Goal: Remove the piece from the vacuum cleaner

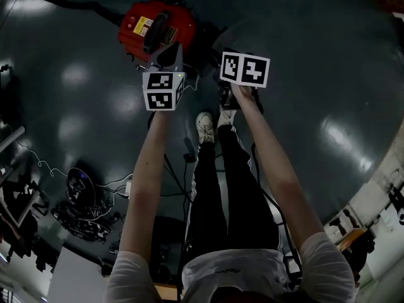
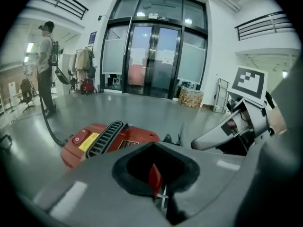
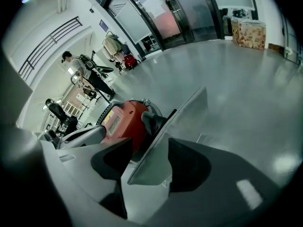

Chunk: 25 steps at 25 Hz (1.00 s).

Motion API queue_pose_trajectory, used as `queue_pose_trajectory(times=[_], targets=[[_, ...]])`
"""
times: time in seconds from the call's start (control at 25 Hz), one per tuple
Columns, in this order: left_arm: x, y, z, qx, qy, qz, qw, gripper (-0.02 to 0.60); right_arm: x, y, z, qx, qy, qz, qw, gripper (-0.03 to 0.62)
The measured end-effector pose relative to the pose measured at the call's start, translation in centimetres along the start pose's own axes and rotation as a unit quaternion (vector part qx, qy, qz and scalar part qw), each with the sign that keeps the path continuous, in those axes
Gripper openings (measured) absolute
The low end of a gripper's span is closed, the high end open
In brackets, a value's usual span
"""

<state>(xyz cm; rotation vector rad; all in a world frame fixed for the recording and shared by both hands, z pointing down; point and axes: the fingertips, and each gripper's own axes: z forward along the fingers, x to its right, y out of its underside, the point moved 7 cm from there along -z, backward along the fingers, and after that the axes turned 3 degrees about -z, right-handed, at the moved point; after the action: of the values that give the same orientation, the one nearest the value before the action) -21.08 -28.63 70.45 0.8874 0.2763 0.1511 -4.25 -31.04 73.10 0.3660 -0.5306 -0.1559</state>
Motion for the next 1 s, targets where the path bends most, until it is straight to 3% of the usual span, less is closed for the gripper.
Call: queue_pose_trajectory(times=[0.2, 0.48, 0.52, 0.6, 0.64, 1.0], targets=[[-0.6, 1.6, 1.5, -0.051, 0.003, 0.015, 0.9986, 0.002, 0.2, 0.2, 2.7, -0.027, 0.025, 0.012, 0.999, 0.255], [-0.9, 2.0, 1.3, -0.028, 0.003, -0.043, 0.9987, 0.002, 0.6, 1.7, 4.6, -0.072, 0.063, 0.002, 0.995, 0.252], [-0.8, 2.1, 1.3, -0.026, 0.003, -0.041, 0.9988, 0.002, 0.8, 2.0, 4.6, -0.073, 0.067, 0.003, 0.995, 0.228], [-0.8, 2.1, 1.3, -0.023, 0.005, -0.035, 0.9991, 0.002, 1.1, 2.4, 4.3, -0.07, 0.071, 0.008, 0.995, 0.09], [-0.8, 2.1, 1.2, -0.021, 0.005, -0.032, 0.9992, 0.002, 1.1, 2.6, 4.2, -0.065, 0.073, 0.009, 0.995, 0.051], [-0.7, 2.1, 1.1, -0.011, 0.0, -0.043, 0.999, 0.002, 2.1, 3.0, 3.1, -0.06, 0.057, -0.029, 0.996, 0.035]])
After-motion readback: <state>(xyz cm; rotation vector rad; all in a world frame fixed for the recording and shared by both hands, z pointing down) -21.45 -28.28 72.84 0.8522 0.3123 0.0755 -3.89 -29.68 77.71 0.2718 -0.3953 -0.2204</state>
